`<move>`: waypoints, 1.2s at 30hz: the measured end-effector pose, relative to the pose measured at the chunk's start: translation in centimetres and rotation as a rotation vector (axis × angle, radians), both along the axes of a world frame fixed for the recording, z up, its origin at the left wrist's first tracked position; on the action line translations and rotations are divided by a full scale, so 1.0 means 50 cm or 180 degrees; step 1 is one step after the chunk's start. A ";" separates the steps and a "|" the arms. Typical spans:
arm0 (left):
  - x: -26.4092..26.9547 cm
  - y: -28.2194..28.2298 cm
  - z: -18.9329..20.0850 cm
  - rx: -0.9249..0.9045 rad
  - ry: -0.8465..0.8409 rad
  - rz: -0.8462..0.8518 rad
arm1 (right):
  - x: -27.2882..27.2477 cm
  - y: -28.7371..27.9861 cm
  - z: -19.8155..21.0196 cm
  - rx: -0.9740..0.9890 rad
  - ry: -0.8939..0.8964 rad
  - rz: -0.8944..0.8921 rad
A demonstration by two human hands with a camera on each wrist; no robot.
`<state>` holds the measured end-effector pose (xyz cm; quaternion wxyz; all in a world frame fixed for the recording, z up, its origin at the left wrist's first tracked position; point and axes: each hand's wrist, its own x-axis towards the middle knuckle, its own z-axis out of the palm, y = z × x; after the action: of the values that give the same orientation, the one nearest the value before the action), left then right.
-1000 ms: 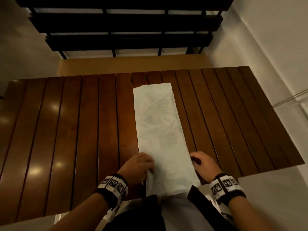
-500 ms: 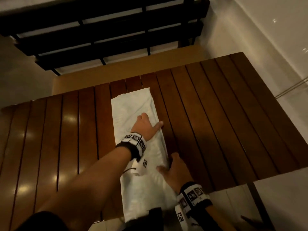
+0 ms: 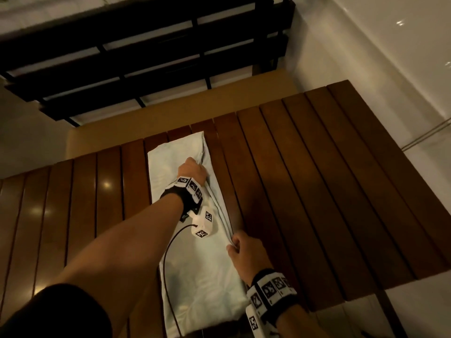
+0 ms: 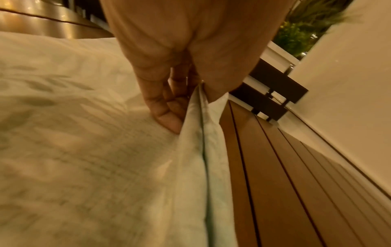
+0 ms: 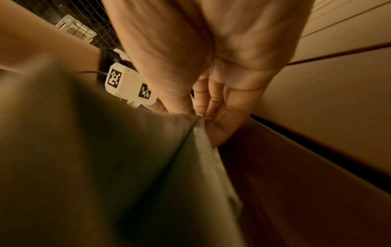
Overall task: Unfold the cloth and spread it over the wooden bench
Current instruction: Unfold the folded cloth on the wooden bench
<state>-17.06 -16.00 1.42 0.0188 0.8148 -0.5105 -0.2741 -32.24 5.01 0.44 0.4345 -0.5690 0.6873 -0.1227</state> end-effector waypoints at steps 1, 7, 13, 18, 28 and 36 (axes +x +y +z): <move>0.013 -0.001 -0.001 -0.0074 0.0138 0.0000 | 0.002 -0.002 0.003 0.0020 0.0031 0.0027; 0.161 0.040 -0.001 -0.0574 0.1117 0.0426 | 0.047 0.020 0.059 -0.0134 -0.0048 0.0176; 0.391 0.117 0.040 -0.0830 0.1623 0.0813 | 0.234 0.067 0.137 -0.0385 -0.0378 0.0642; 0.561 0.168 0.048 -0.0743 0.1380 0.0842 | 0.429 0.099 0.146 -0.0485 -0.0277 0.0883; 0.727 0.206 -0.009 -0.0308 0.1624 0.1140 | 0.618 0.119 0.083 0.0286 -0.0220 0.1118; 0.617 0.265 -0.009 -0.0926 0.0302 -0.0712 | 0.379 0.141 0.087 -0.0014 -0.0303 -0.0166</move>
<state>13.79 -2.76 0.96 0.1299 0.7278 -0.6307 -0.2359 -13.27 12.09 4.77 0.4621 -0.5454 0.6802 -0.1624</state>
